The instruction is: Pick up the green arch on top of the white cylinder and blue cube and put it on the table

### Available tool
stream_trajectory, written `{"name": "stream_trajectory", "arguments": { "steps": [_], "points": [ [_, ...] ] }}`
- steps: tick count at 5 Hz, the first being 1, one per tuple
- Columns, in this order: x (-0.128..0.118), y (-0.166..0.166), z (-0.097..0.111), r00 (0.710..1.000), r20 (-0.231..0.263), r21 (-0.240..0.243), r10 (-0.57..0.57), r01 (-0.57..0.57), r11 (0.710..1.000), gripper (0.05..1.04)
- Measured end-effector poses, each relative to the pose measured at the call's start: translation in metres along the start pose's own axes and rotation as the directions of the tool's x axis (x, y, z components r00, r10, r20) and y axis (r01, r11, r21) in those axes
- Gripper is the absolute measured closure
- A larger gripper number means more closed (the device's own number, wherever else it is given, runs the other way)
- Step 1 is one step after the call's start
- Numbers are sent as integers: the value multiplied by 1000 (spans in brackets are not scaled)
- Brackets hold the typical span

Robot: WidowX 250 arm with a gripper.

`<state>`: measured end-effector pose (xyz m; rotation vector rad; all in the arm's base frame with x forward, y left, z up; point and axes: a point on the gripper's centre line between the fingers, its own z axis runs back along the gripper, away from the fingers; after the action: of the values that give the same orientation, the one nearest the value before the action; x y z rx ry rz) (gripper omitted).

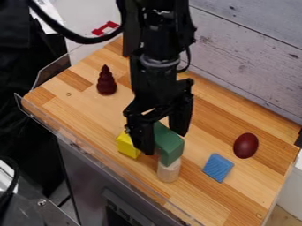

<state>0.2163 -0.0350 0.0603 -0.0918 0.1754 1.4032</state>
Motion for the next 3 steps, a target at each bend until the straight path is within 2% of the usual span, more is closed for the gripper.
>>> {"name": "stream_trajectory", "arguments": {
  "steps": [1,2,3],
  "points": [
    [1,2,-4,1000,-7,3,8,-8,1000,118],
    [-1,0,-5,1000,-16,-13,24,-24,1000,397],
    [-1,-1,-7,999,-18,-15,46,-46,999,551]
  ]
}}
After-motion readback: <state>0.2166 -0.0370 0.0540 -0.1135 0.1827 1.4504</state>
